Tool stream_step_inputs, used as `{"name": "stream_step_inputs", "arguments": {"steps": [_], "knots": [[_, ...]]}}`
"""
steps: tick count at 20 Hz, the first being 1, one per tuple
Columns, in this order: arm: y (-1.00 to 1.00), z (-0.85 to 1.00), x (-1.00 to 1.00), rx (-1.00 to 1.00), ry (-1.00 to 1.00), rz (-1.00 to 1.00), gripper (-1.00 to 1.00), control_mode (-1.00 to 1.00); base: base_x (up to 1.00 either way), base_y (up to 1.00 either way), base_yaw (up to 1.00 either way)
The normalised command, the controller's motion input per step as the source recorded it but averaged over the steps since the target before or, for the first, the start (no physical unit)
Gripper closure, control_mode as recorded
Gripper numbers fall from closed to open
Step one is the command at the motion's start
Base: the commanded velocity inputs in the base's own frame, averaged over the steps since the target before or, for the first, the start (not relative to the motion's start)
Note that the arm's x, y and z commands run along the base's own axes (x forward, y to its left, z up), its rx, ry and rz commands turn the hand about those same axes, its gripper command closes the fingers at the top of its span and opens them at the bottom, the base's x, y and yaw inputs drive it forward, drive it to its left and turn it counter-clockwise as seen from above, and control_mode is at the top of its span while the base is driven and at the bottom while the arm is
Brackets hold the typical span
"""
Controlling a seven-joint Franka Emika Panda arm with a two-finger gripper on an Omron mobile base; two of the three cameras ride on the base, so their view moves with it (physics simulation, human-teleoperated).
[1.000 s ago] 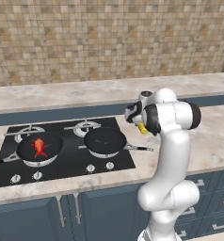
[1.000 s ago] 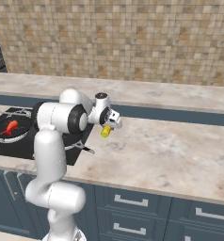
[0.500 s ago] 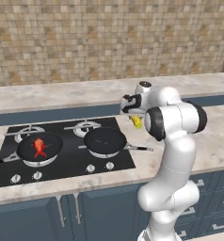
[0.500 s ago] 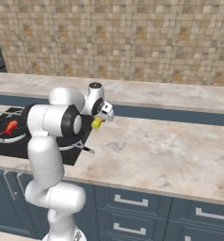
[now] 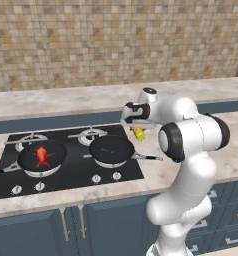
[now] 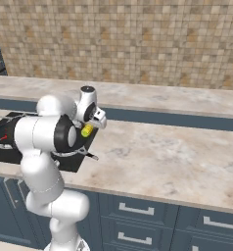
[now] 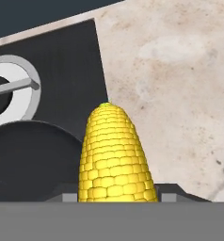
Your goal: Place both pans onto different burners. Then place the corn and the fish on different pans.
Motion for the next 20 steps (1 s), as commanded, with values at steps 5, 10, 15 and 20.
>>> {"name": "stream_step_inputs", "arguments": {"steps": [5,10,15,20], "knots": [[0.42,0.0,-0.5,0.0,0.0,0.0,1.0,-1.0,0.0,0.0,0.0],[0.43,0.0,-0.36,-0.02,0.0,0.01,1.0,-1.0,0.0,0.0,0.0],[0.39,0.0,-0.13,-0.03,0.0,0.0,1.0,-1.0,0.0,0.0,0.0],[0.36,0.0,0.01,0.0,0.0,0.0,1.0,-1.0,0.0,0.0,0.0]]}}
